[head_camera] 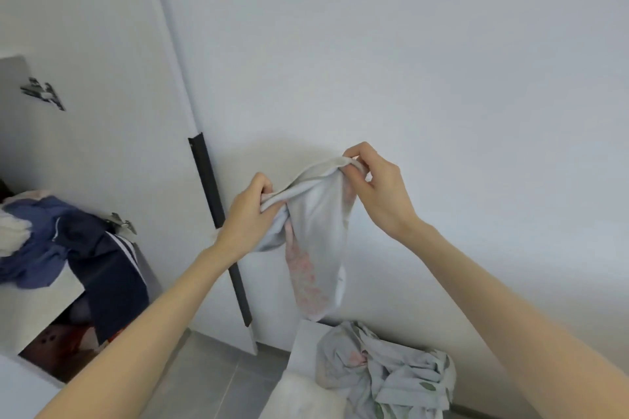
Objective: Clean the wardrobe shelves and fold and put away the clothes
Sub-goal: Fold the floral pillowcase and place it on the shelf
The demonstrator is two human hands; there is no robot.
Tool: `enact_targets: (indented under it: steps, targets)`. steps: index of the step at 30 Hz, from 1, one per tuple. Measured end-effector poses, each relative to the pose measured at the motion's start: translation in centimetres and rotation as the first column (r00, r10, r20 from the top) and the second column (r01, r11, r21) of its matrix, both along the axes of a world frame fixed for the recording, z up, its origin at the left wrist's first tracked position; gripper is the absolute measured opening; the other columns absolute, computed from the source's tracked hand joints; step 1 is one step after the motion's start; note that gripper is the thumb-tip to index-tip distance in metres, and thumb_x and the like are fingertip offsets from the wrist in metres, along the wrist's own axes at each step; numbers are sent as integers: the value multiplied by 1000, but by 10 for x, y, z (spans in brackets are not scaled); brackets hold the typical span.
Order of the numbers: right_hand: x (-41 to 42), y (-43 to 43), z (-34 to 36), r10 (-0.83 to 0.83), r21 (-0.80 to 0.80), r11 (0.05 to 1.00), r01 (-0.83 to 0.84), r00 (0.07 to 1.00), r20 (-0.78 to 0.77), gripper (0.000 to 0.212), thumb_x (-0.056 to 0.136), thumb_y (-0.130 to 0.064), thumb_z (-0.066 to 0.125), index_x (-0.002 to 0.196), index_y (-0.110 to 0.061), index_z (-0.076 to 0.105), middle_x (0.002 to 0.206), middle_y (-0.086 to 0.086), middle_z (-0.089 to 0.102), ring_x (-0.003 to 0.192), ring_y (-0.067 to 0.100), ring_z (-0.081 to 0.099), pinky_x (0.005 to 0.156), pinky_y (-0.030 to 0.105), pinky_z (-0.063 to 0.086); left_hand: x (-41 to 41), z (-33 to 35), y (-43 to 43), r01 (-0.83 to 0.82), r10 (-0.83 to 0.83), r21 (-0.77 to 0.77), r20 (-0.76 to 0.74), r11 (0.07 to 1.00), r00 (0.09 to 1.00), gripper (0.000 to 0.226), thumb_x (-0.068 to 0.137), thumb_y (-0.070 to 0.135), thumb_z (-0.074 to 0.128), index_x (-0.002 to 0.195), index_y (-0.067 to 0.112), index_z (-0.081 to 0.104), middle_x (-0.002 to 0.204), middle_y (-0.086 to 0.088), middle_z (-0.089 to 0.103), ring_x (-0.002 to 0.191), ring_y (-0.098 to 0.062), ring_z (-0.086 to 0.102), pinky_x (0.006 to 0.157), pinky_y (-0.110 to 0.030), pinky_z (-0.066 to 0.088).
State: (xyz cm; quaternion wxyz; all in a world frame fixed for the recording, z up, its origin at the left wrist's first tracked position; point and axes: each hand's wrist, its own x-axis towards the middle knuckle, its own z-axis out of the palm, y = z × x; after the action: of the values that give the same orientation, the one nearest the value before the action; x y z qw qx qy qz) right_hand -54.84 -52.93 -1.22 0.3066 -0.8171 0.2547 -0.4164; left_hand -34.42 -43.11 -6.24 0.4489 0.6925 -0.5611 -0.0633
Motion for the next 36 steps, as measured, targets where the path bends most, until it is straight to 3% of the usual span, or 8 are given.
enact_targets:
  steps: [6, 12, 15, 20, 23, 26, 31, 36]
  targets:
    - [79, 78, 55, 164, -70, 985, -159, 984, 72, 8, 99, -19, 50, 93, -16, 55, 75, 2, 64, 76, 16, 59, 66, 23, 45, 66, 71, 114, -175, 184, -118, 70, 977, 980, 22, 92, 8, 57, 85, 13, 37, 59, 3, 40, 52, -12, 33, 51, -22, 29]
    - [166, 140, 61, 204, -268, 933, -240, 966, -155, 9, 99, -33, 48, 97, -27, 55, 80, -11, 55, 89, 4, 45, 67, 25, 38, 136, 100, 240, -146, 138, 104, 78, 984, 987, 54, 79, 21, 76, 107, 39, 34, 95, -8, 51, 80, -22, 54, 70, -31, 43]
    - [202, 171, 55, 303, -233, 916, -326, 944, -127, 9, 100, -27, 48, 95, -24, 55, 67, -13, 51, 74, 5, 47, 65, 28, 36, 166, 88, 295, -223, 194, 165, 175, 961, 965, 39, 91, 25, 62, 118, 39, 38, 102, -3, 57, 90, -18, 58, 79, -36, 49]
    - [242, 214, 50, 304, -294, 904, -310, 950, -69, 11, 100, -21, 43, 101, -24, 53, 66, -16, 48, 64, 7, 46, 59, 26, 33, 197, 68, 364, -466, 427, 275, 190, 841, 884, 22, 99, 36, 45, 106, 23, 62, 98, 2, 65, 87, -17, 59, 75, -30, 46]
    - [255, 233, 40, 281, -396, 860, -321, 947, -159, 14, 102, -26, 41, 106, -26, 54, 84, -18, 54, 72, 7, 49, 63, 27, 36, 207, 55, 393, -583, 557, 189, 176, 790, 812, 16, 99, 25, 48, 90, 20, 61, 84, 1, 61, 78, -22, 56, 66, -28, 39]
    - [269, 241, 22, 327, -345, 859, -378, 924, -199, 16, 99, -36, 51, 96, -22, 58, 70, -16, 53, 65, 12, 50, 60, 33, 38, 207, 53, 411, -709, 693, 68, 164, 702, 702, 22, 97, 16, 47, 78, 23, 55, 72, 3, 54, 69, -22, 51, 59, -32, 37]
    - [287, 246, -3, 505, -96, 811, -577, 773, -386, 56, 73, -49, 79, 61, -12, 39, 56, -1, 39, 54, 16, 33, 53, 32, 25, 205, 44, 427, -826, 822, -22, 116, 563, 557, 18, 97, 26, 48, 85, 24, 61, 69, 4, 57, 69, -23, 53, 56, -32, 36]
    - [292, 234, -32, 340, -143, 838, -526, 709, -618, 36, 83, -39, 73, 68, -18, 48, 63, -3, 50, 67, 23, 50, 50, 25, 29, 206, 27, 441, -859, 837, 13, 217, 511, 501, 16, 98, 26, 49, 98, 20, 65, 78, 3, 59, 73, -23, 55, 52, -29, 32]
